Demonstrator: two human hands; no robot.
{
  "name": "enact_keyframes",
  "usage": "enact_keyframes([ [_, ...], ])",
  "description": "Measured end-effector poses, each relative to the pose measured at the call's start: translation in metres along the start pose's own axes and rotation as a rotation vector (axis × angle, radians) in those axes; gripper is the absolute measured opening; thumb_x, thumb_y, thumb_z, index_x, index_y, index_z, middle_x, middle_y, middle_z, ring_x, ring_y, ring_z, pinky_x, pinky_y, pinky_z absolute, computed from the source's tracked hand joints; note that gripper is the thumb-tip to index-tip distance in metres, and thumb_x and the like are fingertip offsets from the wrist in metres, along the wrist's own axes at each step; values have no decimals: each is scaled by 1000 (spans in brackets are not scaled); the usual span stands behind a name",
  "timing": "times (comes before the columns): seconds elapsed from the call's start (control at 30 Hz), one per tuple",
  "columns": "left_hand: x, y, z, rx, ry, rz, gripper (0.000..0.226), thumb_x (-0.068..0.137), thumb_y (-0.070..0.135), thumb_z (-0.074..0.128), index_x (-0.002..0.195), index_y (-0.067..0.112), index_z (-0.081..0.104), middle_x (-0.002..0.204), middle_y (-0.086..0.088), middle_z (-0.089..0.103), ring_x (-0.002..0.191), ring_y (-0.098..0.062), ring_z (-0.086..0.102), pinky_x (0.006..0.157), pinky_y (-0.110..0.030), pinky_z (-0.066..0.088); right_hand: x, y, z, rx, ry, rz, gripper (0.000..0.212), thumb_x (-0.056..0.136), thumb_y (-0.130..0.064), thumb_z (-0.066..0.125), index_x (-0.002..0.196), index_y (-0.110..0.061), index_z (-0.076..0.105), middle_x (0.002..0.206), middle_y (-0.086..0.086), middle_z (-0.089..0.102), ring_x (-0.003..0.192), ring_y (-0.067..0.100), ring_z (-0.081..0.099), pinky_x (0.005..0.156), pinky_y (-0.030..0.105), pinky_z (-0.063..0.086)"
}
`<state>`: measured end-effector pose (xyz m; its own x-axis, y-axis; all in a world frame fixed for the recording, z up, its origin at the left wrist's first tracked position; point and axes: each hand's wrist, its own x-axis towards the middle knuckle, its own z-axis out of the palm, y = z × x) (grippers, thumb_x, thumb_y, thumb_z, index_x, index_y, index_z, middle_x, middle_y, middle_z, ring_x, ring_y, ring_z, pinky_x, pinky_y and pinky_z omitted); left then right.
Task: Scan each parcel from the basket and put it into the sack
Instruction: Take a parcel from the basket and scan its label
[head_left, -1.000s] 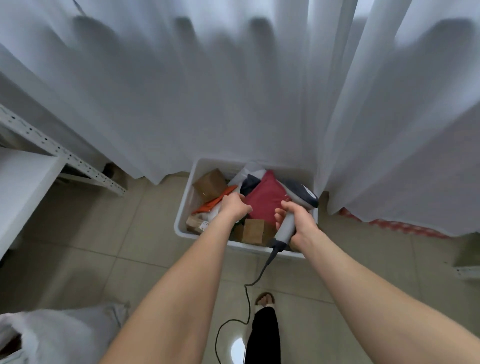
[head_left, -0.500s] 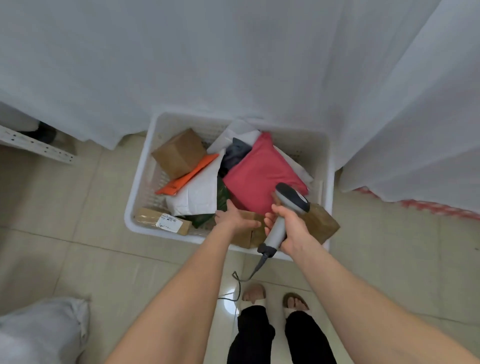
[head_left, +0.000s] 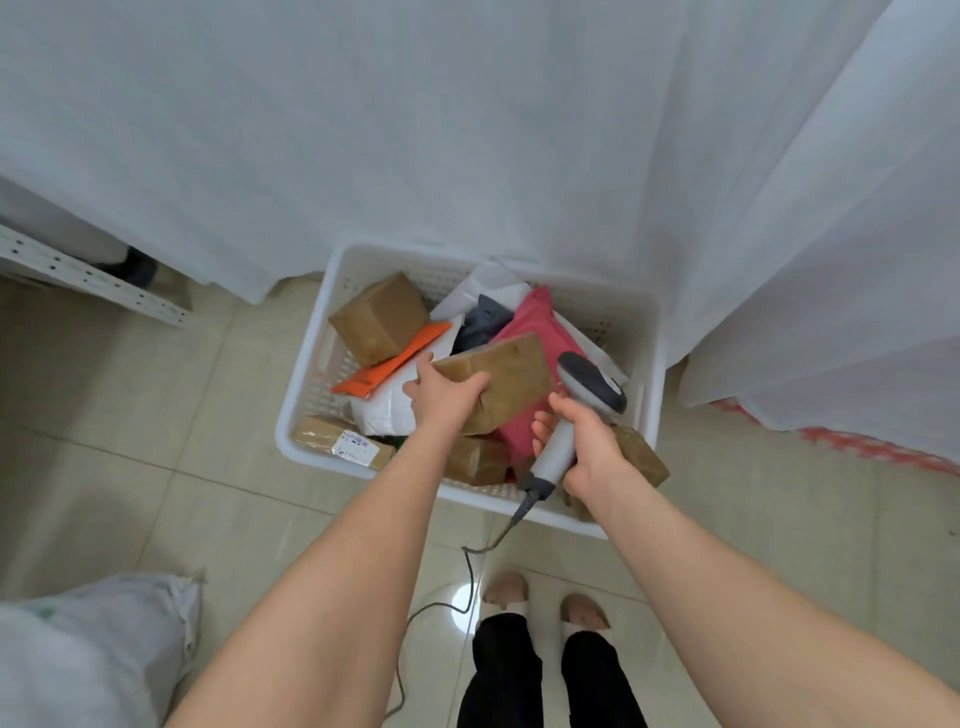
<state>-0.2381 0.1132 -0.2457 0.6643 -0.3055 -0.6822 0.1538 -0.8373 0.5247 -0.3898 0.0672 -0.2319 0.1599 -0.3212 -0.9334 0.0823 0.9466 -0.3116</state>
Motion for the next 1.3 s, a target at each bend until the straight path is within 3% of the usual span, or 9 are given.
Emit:
enact_keyframes([
  [0.2, -71, 79, -77, -375, -57, -59, 80, 55, 50, 75, 122, 29, 38, 130, -9, 44, 108, -29, 52, 90, -49, 52, -97, -48, 39, 39, -26, -96, 13, 86, -16, 72, 93, -9, 63, 84, 6, 64, 77, 19, 64, 70, 34, 53],
  [0.37, -134, 143, -129, -574, -123, -8, 68, 75, 36, 77, 128, 15, 39, 115, -9, 58, 97, -26, 62, 77, -45, 57, -176, -98, 65, 43, -67, -193, 41, 84, -16, 75, 119, -7, 57, 111, 12, 67, 95, 23, 66, 79, 37, 56],
  [0.43, -161, 166, -146, -556, -110, 59, 62, 79, 36, 75, 124, 13, 39, 111, -7, 57, 89, -21, 61, 67, -38, 55, -207, -114, 74, 44, -98, -232, 45, 82, -19, 77, 121, -8, 57, 113, 11, 68, 93, 23, 68, 75, 36, 56],
  [0.57, -212, 201, -178, -556, -177, 121, 65, 80, 44, 73, 129, 15, 41, 117, -8, 57, 100, -25, 59, 79, -56, 55, -268, -140, 91, 74, -190, -291, 25, 85, -24, 75, 100, -13, 58, 105, 9, 66, 90, 25, 67, 84, 41, 55],
  [0.73, -270, 229, -222, -534, -303, 136, 38, 82, 39, 71, 108, 16, 55, 107, -9, 58, 99, -27, 59, 86, -55, 53, -334, -158, 100, 79, -291, -356, 53, 76, -35, 80, 123, -16, 62, 115, 8, 70, 98, 30, 68, 90, 46, 54],
  [0.83, -298, 240, -244, -443, -309, 242, 47, 84, 32, 70, 123, 17, 49, 114, -8, 56, 104, -27, 57, 92, -56, 50, -367, -166, 100, 65, -352, -379, 58, 75, -36, 81, 125, -17, 60, 114, 10, 71, 102, 33, 67, 95, 51, 51],
  [0.97, -336, 252, -263, -269, -301, 401, 68, 79, 32, 76, 133, 25, 34, 126, -4, 49, 114, -26, 52, 93, -52, 49, -411, -173, 101, 0, -387, -454, 30, 84, -19, 73, 111, -18, 60, 112, 8, 69, 104, 31, 65, 94, 49, 51],
  [1.2, -378, 270, -290, -270, -264, 453, 90, 62, 74, 69, 131, 22, 42, 125, -3, 58, 112, -24, 56, 83, -50, 53, -444, -179, 103, -131, -311, -585, 20, 83, -1, 67, 93, -15, 56, 103, 11, 65, 106, 34, 61, 99, 51, 48],
  [1.3, -387, 272, -296, -198, -192, 500, 82, 65, 59, 76, 127, 18, 41, 120, -4, 60, 105, -22, 61, 74, -43, 57, -450, -179, 103, -173, -281, -635, 27, 81, 0, 67, 105, -9, 59, 102, 12, 65, 106, 35, 61, 99, 52, 48],
])
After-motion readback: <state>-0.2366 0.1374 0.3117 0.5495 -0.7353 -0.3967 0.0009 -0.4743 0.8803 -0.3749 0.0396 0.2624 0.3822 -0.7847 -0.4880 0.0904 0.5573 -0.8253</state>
